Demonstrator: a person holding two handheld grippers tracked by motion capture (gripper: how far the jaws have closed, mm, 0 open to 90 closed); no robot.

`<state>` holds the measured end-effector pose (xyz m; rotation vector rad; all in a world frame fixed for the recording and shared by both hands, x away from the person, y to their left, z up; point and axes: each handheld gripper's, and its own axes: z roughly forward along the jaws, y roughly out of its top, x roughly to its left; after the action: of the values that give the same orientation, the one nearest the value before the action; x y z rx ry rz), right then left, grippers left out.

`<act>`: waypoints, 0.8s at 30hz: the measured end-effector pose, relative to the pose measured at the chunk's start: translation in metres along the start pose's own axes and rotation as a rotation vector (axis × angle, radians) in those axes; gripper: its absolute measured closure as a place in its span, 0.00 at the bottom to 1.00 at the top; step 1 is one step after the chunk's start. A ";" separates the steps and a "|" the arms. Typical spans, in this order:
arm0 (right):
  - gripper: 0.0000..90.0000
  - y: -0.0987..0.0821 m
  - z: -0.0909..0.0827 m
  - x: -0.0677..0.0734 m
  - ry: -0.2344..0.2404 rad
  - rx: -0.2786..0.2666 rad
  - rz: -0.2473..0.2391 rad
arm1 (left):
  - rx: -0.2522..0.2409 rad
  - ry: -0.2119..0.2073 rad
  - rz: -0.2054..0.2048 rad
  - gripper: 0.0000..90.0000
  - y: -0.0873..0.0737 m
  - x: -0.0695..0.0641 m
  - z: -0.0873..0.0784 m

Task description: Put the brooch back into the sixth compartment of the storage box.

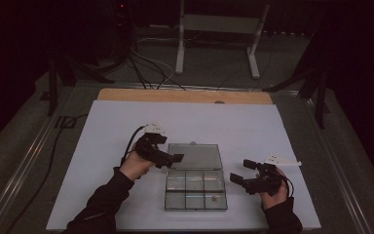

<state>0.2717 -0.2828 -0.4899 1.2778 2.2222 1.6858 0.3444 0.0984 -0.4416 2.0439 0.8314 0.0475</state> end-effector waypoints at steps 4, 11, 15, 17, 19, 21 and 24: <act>0.00 0.000 0.000 0.000 0.000 -0.001 -0.003 | 0.006 0.010 -0.016 0.02 -0.002 0.003 0.001; 0.00 0.000 0.000 0.000 -0.001 -0.002 -0.004 | 0.009 0.015 -0.087 0.02 -0.005 0.013 0.003; 0.00 0.000 0.000 0.000 -0.003 -0.002 -0.008 | 0.009 0.008 -0.135 0.02 -0.009 0.019 0.004; 0.00 0.000 0.000 0.000 -0.002 -0.001 -0.008 | 0.019 0.000 -0.168 0.02 -0.013 0.022 0.005; 0.00 0.000 0.000 0.000 -0.001 -0.002 -0.008 | 0.027 -0.010 -0.184 0.02 -0.015 0.024 0.006; 0.00 0.000 0.000 0.000 -0.001 0.000 -0.007 | 0.047 -0.009 -0.206 0.02 -0.020 0.026 0.008; 0.00 0.000 0.000 0.000 0.000 0.001 -0.005 | 0.071 -0.022 -0.246 0.02 -0.026 0.029 0.013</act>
<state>0.2717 -0.2826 -0.4899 1.2718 2.2241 1.6833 0.3571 0.1157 -0.4771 1.9889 1.0778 -0.1423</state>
